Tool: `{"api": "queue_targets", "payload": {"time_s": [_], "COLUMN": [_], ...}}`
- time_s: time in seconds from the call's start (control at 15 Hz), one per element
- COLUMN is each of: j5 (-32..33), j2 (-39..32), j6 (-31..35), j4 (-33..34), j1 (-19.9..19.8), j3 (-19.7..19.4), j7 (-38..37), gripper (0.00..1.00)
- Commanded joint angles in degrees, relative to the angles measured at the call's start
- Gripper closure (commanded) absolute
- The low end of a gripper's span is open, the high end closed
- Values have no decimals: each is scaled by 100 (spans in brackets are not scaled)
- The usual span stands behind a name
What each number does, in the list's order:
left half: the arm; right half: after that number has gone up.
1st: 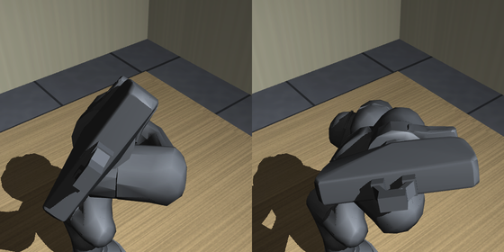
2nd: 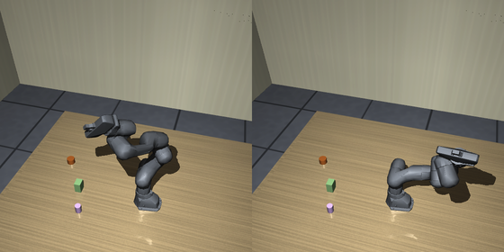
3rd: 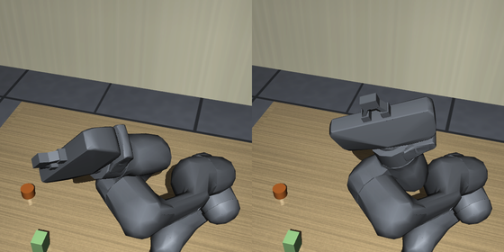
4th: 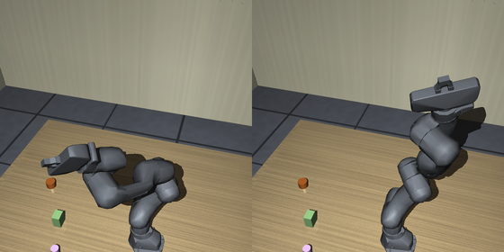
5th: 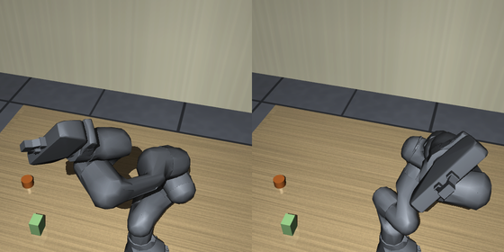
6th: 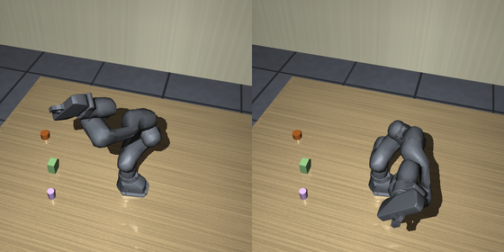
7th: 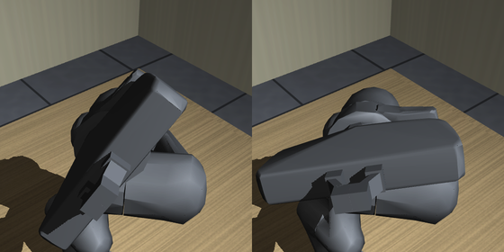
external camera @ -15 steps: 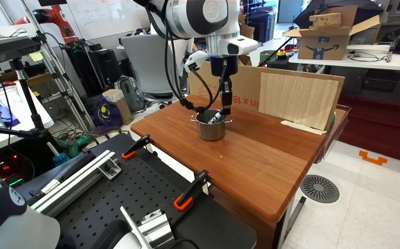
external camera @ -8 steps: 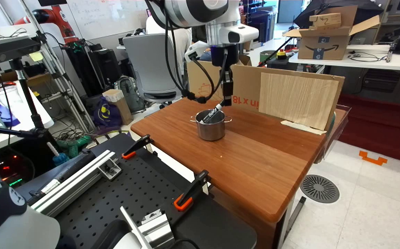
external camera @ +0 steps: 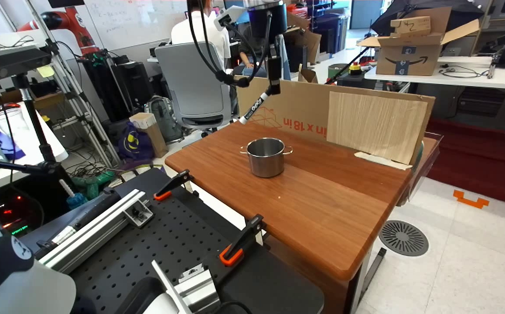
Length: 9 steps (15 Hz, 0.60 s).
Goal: Pick up the pen from the silver pot and put it on the table.
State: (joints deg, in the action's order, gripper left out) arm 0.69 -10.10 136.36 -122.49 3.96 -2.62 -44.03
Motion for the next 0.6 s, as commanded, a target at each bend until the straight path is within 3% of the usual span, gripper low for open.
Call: {"api": "queue_targets", "payload": {"time_s": [0.0, 0.53], "j5": [-227, -200], "j2": [118, -585], "j6": [-39, 80], "j4": [-176, -189], "j1": [38, 371], "j3": [191, 469], "j7": [101, -1], "gripper": [95, 95]}}
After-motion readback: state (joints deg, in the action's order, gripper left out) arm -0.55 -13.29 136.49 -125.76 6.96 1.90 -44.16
